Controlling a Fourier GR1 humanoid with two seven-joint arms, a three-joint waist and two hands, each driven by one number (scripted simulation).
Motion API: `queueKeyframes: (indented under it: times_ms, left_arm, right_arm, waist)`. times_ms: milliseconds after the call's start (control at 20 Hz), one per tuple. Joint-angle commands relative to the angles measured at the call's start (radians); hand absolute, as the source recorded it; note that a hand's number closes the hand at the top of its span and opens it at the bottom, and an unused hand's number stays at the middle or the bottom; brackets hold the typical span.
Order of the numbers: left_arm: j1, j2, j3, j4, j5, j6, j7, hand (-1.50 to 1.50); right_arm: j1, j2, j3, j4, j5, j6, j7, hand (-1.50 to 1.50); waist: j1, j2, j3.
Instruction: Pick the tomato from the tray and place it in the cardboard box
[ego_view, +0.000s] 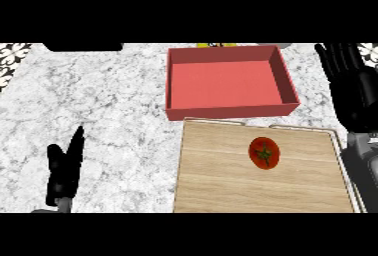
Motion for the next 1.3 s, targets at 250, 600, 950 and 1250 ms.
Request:
queueKeyframes:
  times_ms: [250, 600, 950, 1250]
  left_arm:
    - [0.192, 0.305, 0.076, -0.244, -0.176, 0.031, -0.040, 0.00]
    - [0.076, 0.296, 0.082, -0.234, -0.140, -0.008, 0.001, 0.00]
    - [-0.042, 0.261, 0.060, -0.123, -0.165, -0.028, -0.007, 0.00]
    - [-0.048, 0.245, 0.064, -0.036, -0.166, -0.056, -0.072, 0.00]
  right_arm:
    - [-0.025, -0.072, 0.347, -0.042, -0.043, 0.516, -0.024, -1.50]
    - [-0.041, -0.294, 0.405, 0.038, 0.204, 0.722, -0.498, -1.50]
    - [-0.181, -0.414, 0.356, 0.267, 0.406, 0.826, -0.947, -1.50]
    - [-0.318, -0.457, 0.525, 0.256, 0.714, 0.685, -0.924, -1.50]
  waist:
    - [0.050, 0.003, 0.003]
    - [0.012, 0.029, 0.008]
    - [0.033, 0.022, 0.006]
    - [0.045, 0.014, 0.001]
